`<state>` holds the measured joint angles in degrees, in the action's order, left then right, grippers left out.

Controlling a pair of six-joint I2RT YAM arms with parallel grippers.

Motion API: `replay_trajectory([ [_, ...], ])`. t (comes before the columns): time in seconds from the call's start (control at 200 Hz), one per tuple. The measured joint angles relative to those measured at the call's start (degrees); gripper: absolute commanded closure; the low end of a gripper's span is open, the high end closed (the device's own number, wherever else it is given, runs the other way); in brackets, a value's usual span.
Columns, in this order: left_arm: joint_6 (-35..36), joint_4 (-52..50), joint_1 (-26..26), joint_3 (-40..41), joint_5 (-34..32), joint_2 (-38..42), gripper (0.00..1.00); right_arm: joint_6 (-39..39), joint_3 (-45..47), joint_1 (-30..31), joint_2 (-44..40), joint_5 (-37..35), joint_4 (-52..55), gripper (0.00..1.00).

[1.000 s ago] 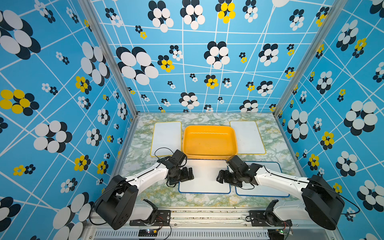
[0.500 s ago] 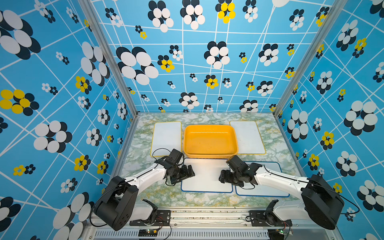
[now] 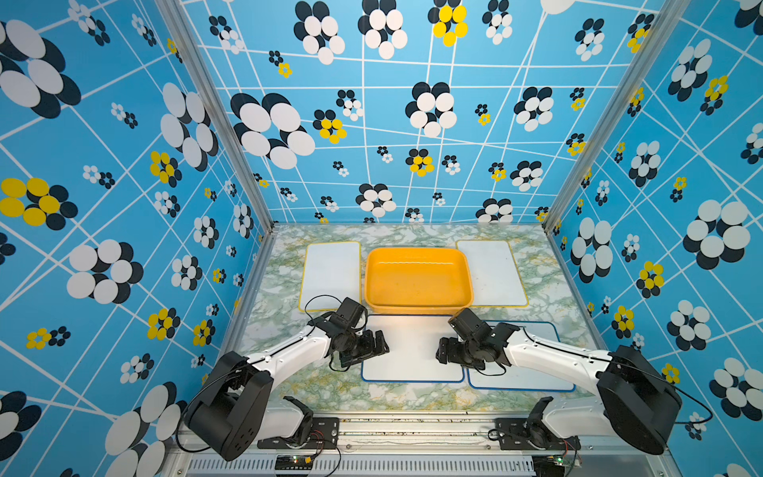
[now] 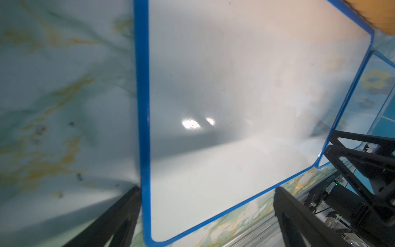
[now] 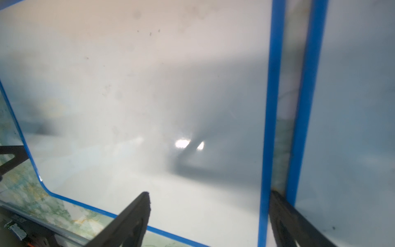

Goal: Put the whiteboard into the storage box
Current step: Pick up the whiteboard at the center of the board.

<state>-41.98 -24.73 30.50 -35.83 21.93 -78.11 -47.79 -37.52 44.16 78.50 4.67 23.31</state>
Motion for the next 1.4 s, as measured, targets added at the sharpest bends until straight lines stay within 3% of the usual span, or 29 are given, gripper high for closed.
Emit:
replay_trajectory([
  [0.445,-1.1,-9.6,3.9,-5.6,-8.0,-4.9,0.01,1.8,-0.1,0.7,0.4,2.5,-2.4,0.12],
  [0.745,-3.3,-17.8,10.1,-9.8,-15.7,-10.8,0.00,1.9,0.5,1.1,0.6,5.4,-5.9,0.11],
  [1.035,-5.0,-13.3,9.1,-5.4,-14.1,-5.5,0.00,1.7,3.1,1.1,-1.3,5.9,-9.1,0.12],
  [1.404,-5.6,-6.0,2.2,2.3,-5.9,4.0,0.00,1.0,4.8,0.9,-2.4,6.3,-11.3,0.13],
])
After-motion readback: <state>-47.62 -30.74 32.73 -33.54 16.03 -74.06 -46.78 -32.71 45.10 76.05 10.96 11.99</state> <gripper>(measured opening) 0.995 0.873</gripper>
